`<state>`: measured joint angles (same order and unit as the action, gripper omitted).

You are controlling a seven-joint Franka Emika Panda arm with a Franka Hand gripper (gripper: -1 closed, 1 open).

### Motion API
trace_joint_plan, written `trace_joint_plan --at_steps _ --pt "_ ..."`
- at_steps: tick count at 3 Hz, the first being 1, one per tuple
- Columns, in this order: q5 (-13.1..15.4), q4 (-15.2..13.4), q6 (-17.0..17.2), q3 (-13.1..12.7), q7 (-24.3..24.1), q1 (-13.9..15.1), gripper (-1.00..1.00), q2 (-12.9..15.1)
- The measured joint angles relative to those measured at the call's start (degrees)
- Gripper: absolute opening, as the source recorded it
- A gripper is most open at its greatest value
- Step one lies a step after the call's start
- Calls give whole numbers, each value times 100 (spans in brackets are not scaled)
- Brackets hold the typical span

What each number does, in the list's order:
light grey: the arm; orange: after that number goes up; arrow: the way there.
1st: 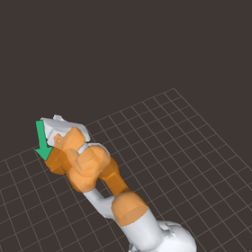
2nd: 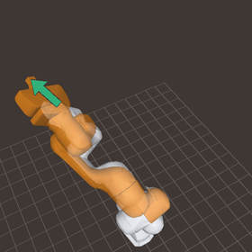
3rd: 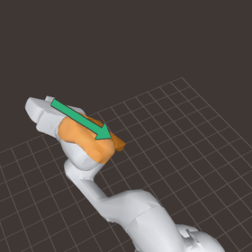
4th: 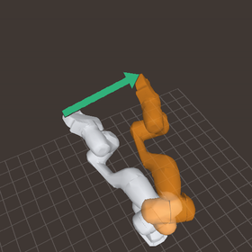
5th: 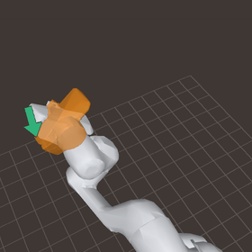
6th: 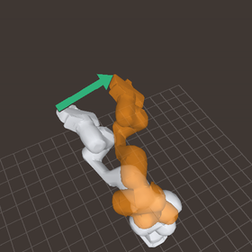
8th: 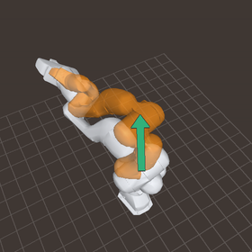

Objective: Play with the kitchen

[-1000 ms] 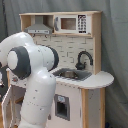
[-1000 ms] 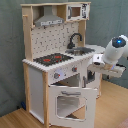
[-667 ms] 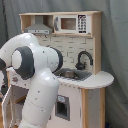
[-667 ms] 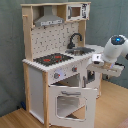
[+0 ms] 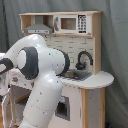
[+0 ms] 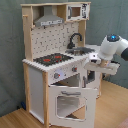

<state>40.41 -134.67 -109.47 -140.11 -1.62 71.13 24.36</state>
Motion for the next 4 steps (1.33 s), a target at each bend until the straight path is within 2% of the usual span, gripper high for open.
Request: trace_joint_plan --at_steps 2,4 --pt "118 -150 -830 513 622 196 100 26" --pt "118 -433 -1586 1053 1288 196 100 23"
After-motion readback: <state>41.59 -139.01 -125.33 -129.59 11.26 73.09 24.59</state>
